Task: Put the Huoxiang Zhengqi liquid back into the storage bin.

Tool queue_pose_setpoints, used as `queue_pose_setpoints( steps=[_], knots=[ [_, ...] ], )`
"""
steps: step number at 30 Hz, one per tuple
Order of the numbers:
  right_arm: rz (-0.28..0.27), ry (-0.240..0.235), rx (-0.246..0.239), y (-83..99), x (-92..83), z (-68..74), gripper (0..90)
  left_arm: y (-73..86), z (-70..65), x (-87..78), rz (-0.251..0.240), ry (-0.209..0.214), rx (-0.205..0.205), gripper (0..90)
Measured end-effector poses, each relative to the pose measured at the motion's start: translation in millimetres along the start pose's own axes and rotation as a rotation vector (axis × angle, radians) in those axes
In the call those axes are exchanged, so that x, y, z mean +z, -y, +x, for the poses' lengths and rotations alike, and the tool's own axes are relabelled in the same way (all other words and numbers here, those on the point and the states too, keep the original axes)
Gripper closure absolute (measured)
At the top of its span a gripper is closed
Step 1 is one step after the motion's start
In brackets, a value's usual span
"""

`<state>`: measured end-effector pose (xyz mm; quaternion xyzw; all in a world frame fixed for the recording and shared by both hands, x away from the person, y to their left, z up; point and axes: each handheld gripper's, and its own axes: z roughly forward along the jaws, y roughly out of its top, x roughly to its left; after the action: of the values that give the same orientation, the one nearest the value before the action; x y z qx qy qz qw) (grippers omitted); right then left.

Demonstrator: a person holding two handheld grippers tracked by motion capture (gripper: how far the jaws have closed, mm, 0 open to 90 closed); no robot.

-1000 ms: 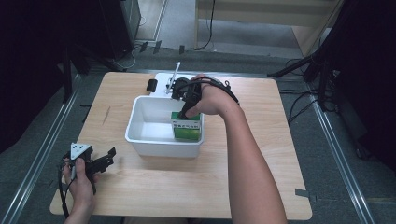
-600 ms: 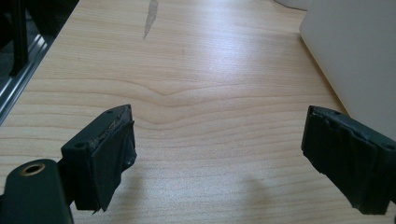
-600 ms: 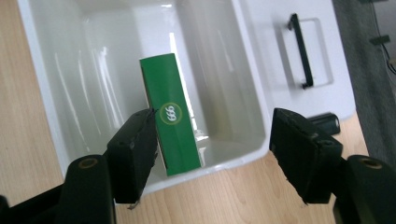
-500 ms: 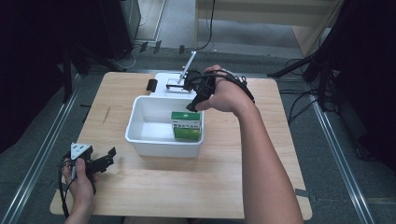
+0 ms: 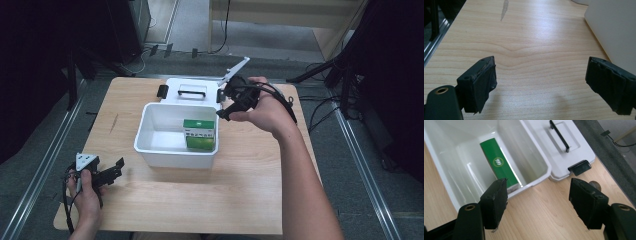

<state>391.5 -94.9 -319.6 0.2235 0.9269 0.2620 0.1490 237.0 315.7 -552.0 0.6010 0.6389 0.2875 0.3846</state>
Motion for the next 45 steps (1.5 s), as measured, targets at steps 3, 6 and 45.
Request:
queue_pose_setpoints(
  steps=[3, 6, 45],
  knots=[
    [-0.039, 0.014, 0.052, 17.0, -1.2, -6.7, 31.8, 0.0, 0.0, 0.1, 0.000, 0.000, 0.000, 10.5],
    [-0.075, 0.034, 0.108, 34.3, -1.9, -11.4, 32.0, 0.0, -0.1, 0.1, 0.000, 0.000, 0.001, 10.6],
    [-0.421, 0.236, 0.425, 245.6, 8.8, -0.9, 33.5, -0.3, -4.1, 1.1, 0.020, -0.039, 0.033, 10.6]
  ],
)
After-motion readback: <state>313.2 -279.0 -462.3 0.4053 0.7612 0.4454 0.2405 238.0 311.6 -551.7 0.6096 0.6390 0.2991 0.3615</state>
